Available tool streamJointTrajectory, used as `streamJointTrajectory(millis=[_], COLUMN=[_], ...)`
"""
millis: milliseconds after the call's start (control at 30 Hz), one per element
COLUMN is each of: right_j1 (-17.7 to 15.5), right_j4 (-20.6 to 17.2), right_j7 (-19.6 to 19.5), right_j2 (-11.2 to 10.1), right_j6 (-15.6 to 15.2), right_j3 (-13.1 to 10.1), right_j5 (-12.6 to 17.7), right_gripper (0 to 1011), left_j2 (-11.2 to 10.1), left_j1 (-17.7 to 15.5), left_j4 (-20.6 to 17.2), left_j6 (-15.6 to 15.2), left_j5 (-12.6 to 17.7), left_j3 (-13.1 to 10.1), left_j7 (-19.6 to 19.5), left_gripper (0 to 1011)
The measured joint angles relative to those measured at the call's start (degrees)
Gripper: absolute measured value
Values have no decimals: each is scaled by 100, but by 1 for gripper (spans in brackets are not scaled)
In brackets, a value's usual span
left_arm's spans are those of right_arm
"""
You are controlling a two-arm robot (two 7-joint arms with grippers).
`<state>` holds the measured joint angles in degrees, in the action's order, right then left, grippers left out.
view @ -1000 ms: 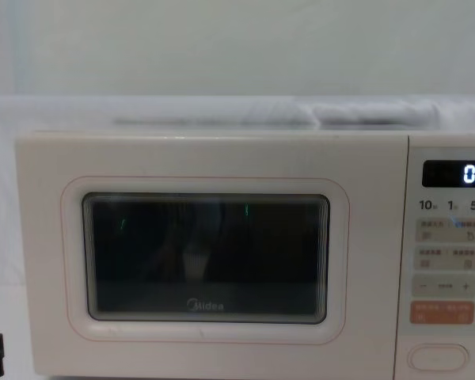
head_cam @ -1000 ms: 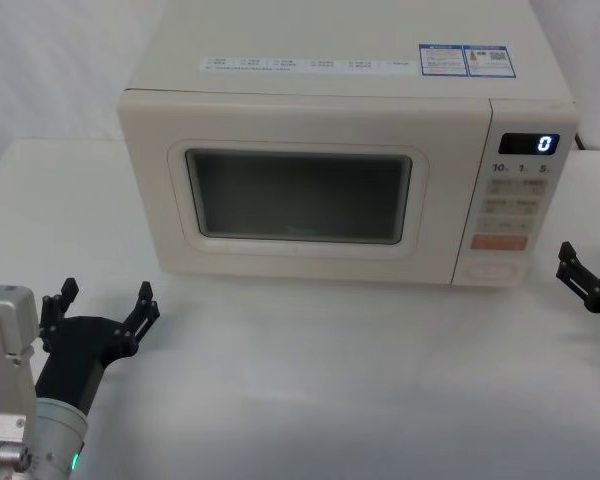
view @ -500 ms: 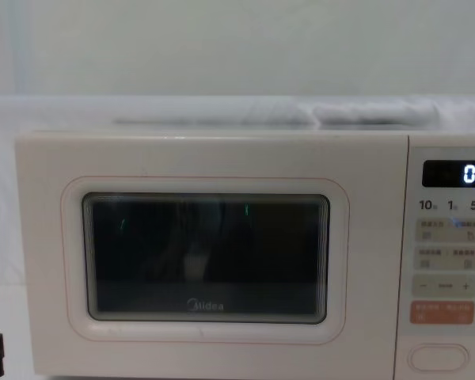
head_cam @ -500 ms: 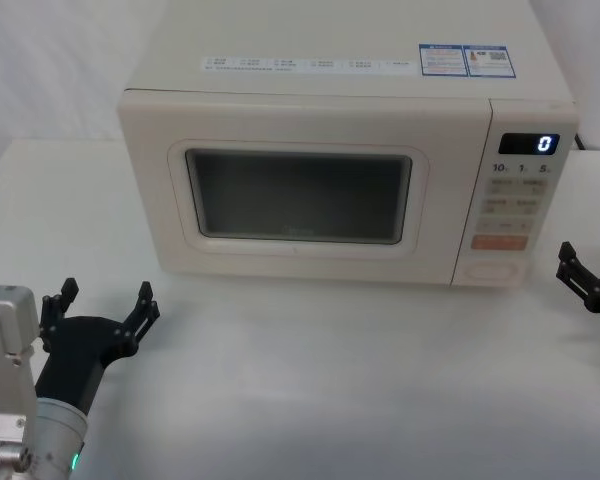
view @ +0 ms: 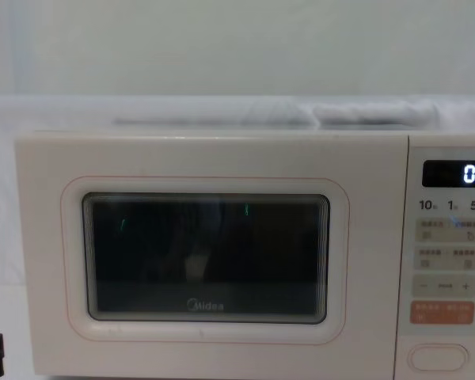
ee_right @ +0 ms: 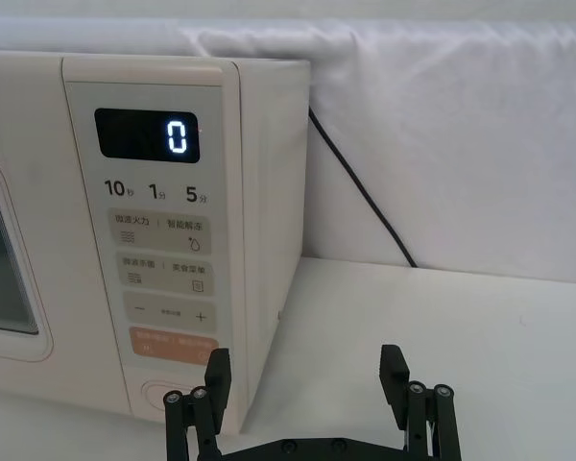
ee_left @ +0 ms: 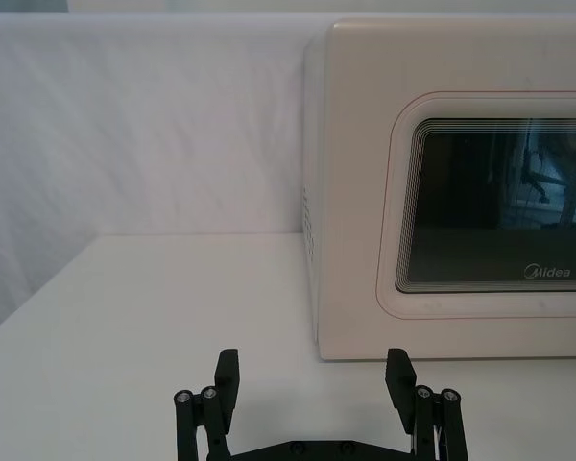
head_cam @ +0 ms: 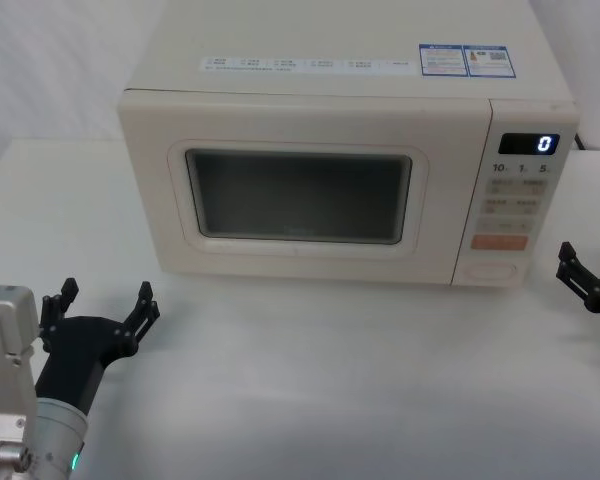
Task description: Press the button to open the microwave door with one hand; close the microwave door with the other hand.
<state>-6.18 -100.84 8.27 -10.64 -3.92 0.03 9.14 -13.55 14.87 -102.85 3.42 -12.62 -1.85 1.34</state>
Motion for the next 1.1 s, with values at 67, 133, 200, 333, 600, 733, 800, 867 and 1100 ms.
streamJointTrajectory(millis=[67, 133, 200, 333, 600, 733, 800, 867, 1100], right_j1=[0, 0, 0, 0, 0, 0, 0, 0, 0], right_j4=[0, 0, 0, 0, 0, 0, 0, 0, 0], right_j7=[0, 0, 0, 0, 0, 0, 0, 0, 0], right_j2=[0, 0, 0, 0, 0, 0, 0, 0, 0], right_j6=[0, 0, 0, 0, 0, 0, 0, 0, 0], right_j3=[0, 0, 0, 0, 0, 0, 0, 0, 0], right_j5=[0, 0, 0, 0, 0, 0, 0, 0, 0], right_gripper=[1002, 1002, 1002, 1002, 1002, 1002, 1002, 1002, 1002], left_j2=[0, 0, 0, 0, 0, 0, 0, 0, 0], left_j1=[0, 0, 0, 0, 0, 0, 0, 0, 0], left_j4=[0, 0, 0, 0, 0, 0, 0, 0, 0], left_j6=[0, 0, 0, 0, 0, 0, 0, 0, 0], left_j5=[0, 0, 0, 0, 0, 0, 0, 0, 0], left_j3=[0, 0, 0, 0, 0, 0, 0, 0, 0], left_j7=[0, 0, 0, 0, 0, 0, 0, 0, 0], left_gripper=[1001, 1001, 1001, 1001, 1001, 1001, 1001, 1001, 1001])
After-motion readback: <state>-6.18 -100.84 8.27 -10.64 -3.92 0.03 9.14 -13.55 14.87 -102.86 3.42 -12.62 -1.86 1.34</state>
